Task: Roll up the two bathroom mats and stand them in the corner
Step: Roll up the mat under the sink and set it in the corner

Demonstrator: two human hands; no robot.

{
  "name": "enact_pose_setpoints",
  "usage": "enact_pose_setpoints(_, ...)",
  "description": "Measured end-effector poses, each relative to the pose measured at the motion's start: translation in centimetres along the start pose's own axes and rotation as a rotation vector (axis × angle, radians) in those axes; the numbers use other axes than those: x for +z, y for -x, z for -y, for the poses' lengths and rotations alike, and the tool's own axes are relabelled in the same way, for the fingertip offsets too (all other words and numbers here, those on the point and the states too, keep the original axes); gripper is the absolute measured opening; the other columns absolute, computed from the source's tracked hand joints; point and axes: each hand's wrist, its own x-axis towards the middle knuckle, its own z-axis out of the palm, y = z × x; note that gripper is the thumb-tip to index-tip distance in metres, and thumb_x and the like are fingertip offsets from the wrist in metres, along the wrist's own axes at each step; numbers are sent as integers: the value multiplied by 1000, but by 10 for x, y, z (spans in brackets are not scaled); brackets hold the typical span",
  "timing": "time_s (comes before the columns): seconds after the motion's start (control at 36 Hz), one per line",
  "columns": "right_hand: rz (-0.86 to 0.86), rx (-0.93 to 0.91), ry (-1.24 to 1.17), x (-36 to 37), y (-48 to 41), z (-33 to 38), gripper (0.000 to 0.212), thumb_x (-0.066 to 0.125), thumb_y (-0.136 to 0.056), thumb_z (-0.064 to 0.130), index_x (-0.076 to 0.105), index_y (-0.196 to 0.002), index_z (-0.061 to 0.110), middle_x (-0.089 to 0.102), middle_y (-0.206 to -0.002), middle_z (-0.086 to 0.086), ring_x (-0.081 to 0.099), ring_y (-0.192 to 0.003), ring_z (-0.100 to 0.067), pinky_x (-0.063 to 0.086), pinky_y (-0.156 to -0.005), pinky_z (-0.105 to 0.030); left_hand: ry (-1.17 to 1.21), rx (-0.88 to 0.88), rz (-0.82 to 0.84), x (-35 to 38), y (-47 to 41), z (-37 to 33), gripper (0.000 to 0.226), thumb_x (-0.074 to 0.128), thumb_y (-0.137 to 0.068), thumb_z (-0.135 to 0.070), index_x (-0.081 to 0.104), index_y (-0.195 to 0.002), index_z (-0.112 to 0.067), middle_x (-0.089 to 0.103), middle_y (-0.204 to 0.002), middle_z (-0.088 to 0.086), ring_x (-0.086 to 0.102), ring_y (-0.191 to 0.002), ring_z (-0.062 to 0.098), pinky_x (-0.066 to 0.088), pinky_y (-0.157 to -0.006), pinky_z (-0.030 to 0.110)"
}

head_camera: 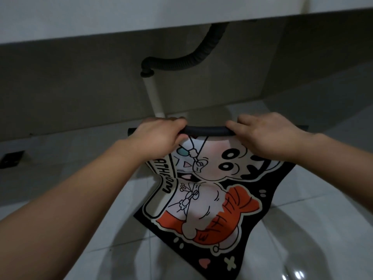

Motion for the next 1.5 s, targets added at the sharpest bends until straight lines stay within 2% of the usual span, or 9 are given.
enact_pose_setpoints(0.19,136,195,-211,-9,-9,9,11,45,-94,18,43,-105,16,40,-86,-1,43,-59,-20,34,-53,-33,-18,-20,7,-9,-5,-11,13,48,-93,-32,46,-99,-21,48,-80,-4,46,-73,21,36,-62,31)
enact_pose_setpoints(0.36,138,126,-1,-12,-5,8,56,47,-88,11,26,-140,13,53,-85,2,48,-60,-18,30,-48,-31,-23,-21,-13,-17,-2,-16,29,49,-87,-11,37,-110,-23,53,-79,-3,54,-76,27,36,-60,32)
enact_pose_setpoints(0.53,-63,-2,40,-14,3,5,64,20,-93,48,24,-147,12,57,-98,-6,59,-70,-28,45,-54,-36,24,87,-50,-22,6,-14,29,36,-94,-43,40,-121,-33,61,-101,-6,58,-88,19,35,-65,31)
enact_pose_setpoints(0.72,-44,14,64,-18,3,7,63,59,-82,18,39,-141,10,54,-85,-10,54,-59,-31,31,-45,-32,14,33,-42,-26,4,-15,18,37,-97,-38,42,-112,-29,53,-90,-8,54,-83,19,35,-64,33)
enact_pose_setpoints(0.86,4,102,-109,-30,-3,11,35,51,-91,25,49,-125,19,58,-96,-7,60,-79,-32,48,-60,-40,-31,5,-52,-26,3,-16,16,46,-94,-37,48,-104,-24,61,-95,-1,57,-87,24,37,-64,33)
enact_pose_setpoints(1.03,77,215,-252,-34,-7,17,16,54,-89,21,43,-98,12,50,-80,-4,48,-66,-24,36,-56,-35,34,-27,-17,-24,1,-21,14,49,-90,-15,40,-98,-22,45,-74,-6,46,-71,21,35,-61,33)
enact_pose_setpoints(1.14,111,141,-83,-28,-8,18,32,49,-89,11,37,-119,12,40,-63,4,39,-50,-17,28,-43,-33,-14,-14,30,-24,0,-19,32,48,-88,-11,35,-113,-24,55,-84,-2,49,-71,21,35,-61,32)
enact_pose_setpoints(1.33,-35,-6,86,-23,-3,21,67,12,-92,50,9,-150,19,52,-101,-7,46,-65,-21,27,-53,-31,70,93,8,-19,3,-11,43,31,-96,-49,35,-133,-27,56,-124,0,55,-111,22,38,-79,33)
enact_pose_setpoints(1.5,-19,30,72,-17,-6,16,65,56,-81,18,38,-142,11,51,-81,-13,34,-56,-23,24,-51,-31,60,45,-55,-16,-3,-10,25,42,-96,-37,44,-119,-27,57,-110,0,57,-99,23,43,-75,34)
